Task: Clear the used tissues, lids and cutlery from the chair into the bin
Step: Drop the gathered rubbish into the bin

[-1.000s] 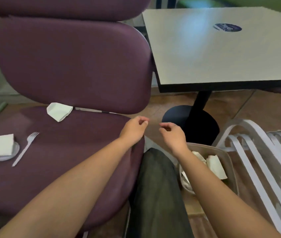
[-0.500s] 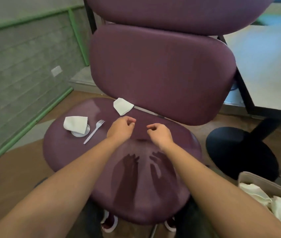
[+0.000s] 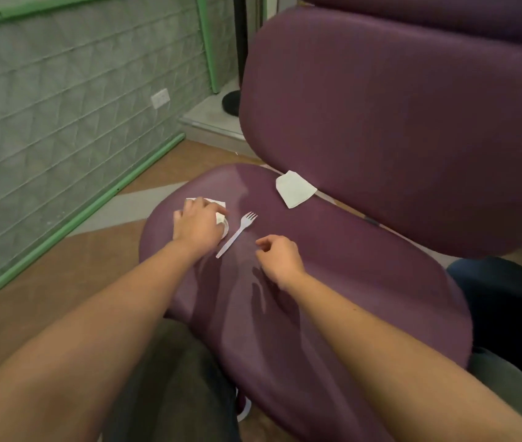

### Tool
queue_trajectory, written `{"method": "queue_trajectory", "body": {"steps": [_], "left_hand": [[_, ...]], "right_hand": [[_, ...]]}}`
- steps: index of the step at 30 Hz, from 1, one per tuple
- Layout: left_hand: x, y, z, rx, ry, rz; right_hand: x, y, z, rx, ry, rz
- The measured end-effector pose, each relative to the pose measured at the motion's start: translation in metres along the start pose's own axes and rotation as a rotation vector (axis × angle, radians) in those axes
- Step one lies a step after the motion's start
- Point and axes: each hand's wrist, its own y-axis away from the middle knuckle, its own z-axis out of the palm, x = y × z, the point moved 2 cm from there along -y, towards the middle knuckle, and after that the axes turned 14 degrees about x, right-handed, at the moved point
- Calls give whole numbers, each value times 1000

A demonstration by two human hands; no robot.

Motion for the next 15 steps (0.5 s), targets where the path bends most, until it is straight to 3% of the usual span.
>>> {"method": "queue_trajectory", "body": {"steps": [5, 15], "left_hand": [[-22, -18, 9, 70, -22, -95], [-38, -37, 27, -39, 13, -151]], "right_hand": [[-16, -16, 30, -22, 50, -51], [-21, -40, 58, -85, 119, -86]]}}
